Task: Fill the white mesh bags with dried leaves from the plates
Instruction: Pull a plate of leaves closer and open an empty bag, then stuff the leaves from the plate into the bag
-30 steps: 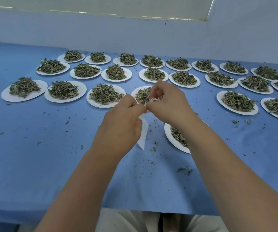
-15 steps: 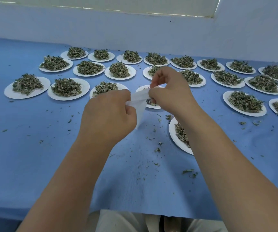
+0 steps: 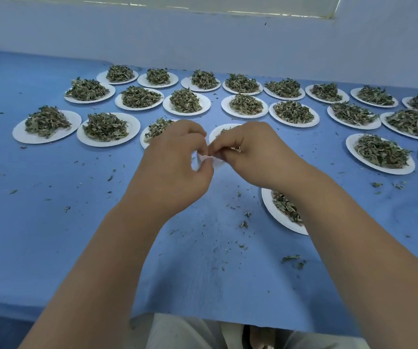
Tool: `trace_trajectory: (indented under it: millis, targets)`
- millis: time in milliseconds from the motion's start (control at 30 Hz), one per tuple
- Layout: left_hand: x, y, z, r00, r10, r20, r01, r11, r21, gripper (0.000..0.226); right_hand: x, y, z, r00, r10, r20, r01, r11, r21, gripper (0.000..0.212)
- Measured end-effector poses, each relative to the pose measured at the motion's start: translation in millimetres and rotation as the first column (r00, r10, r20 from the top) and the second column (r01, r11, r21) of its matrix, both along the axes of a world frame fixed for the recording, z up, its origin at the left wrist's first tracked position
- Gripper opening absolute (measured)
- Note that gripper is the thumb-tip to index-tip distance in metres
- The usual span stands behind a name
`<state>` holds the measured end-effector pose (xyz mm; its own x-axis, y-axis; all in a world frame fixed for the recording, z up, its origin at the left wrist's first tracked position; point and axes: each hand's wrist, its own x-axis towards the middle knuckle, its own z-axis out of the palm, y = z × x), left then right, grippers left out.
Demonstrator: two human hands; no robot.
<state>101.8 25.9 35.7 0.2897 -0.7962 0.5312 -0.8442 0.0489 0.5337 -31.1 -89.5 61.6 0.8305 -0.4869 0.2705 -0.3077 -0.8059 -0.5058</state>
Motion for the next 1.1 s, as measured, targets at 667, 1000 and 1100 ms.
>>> trace_trajectory:
  millis: [667, 1000, 1100]
  targets:
    - [1, -30, -39, 0.945, -0.114, -0.306, 0.223, 0.909, 0.351, 0.08, -16, -9, -10, 0.987, 0.085, -0.138, -0.095, 0.993, -0.075, 0.021]
    - [-26, -55, -56, 0.981, 0.049, 0.185, -0.105, 0.947, 0.304, 0.045, -121, -44, -44, 0.781, -0.268, -0.565, 0.247, 0.962, -0.115, 0.039]
    - [-37, -62, -59, 0.948, 0.104, 0.3, -0.179, 0.956, 0.234, 0.037, -118, -44, -49, 0.827, -0.301, -0.475, 0.254, 0.954, -0.161, 0.034]
